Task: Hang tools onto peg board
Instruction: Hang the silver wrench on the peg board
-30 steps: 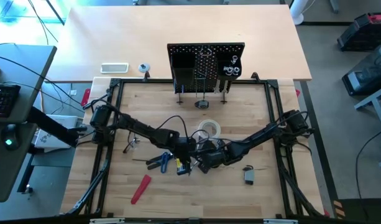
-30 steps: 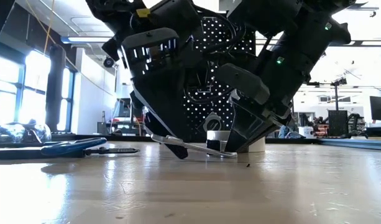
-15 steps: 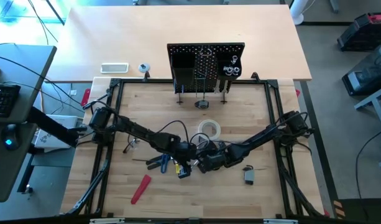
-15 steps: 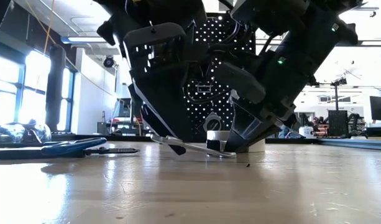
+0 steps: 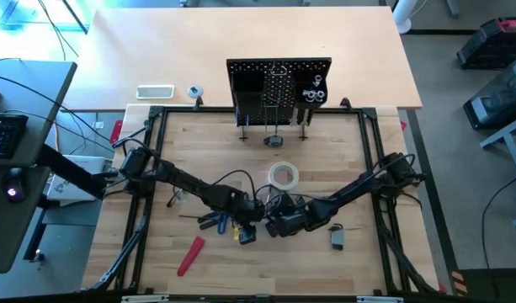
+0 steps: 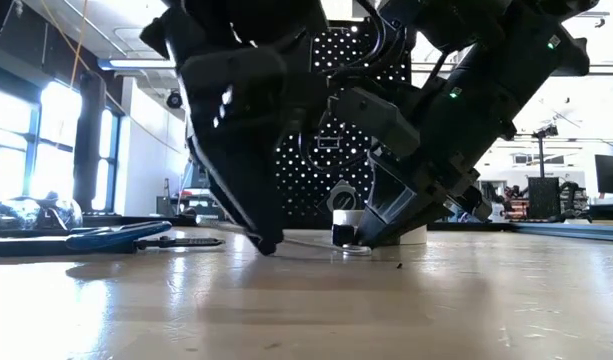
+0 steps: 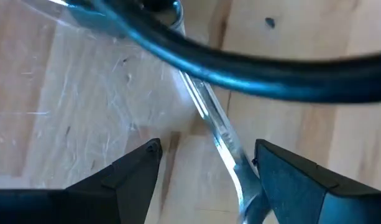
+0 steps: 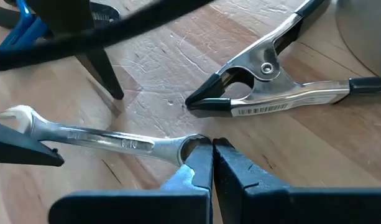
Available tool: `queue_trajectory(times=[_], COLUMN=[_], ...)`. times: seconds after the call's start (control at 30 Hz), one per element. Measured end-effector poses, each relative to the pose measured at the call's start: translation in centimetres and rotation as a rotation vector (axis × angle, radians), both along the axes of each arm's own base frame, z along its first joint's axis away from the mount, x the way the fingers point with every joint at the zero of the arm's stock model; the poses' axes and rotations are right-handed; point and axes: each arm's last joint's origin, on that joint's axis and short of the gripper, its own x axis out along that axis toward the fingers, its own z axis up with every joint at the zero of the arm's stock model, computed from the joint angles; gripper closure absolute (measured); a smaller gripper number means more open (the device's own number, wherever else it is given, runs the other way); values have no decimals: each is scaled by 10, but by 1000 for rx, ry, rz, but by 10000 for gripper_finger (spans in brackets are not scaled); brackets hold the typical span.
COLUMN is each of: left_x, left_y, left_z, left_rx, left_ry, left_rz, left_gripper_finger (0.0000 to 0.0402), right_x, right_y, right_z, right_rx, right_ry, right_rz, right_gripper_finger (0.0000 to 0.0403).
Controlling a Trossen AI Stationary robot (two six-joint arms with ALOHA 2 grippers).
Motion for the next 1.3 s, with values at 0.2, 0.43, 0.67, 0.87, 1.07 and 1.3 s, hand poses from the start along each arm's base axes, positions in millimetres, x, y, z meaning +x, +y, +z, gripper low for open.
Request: queue_trajectory(times=[0.2, 0.43, 0.67, 0.87, 1.07, 1.3], left_x=[-5, -12, -16, -16, -17, -21], left_y=[-6, -5, -5, -5, -5, -5], left_z=[-6, -8, -10, -11, -7, -3], left_rx=[79, 116, 138, 157, 168, 167], left_ry=[43, 105, 139, 135, 128, 137], left_rz=[5, 5, -58, -136, -218, -289], left_gripper_finger=[145, 203, 299, 299, 299, 299], right_x=[0, 1, 0, 0, 0, 2], right_y=[0, 0, -1, 0, 3, 8], right_z=[0, 1, 0, 1, 1, 3], right_rx=[2, 0, -34, -39, -54, -75], right_ry=[-8, -13, -14, -17, -25, -53], right_rz=[-11, -13, -20, -12, 18, 72], right_gripper_finger=[403, 403, 403, 403, 403, 402])
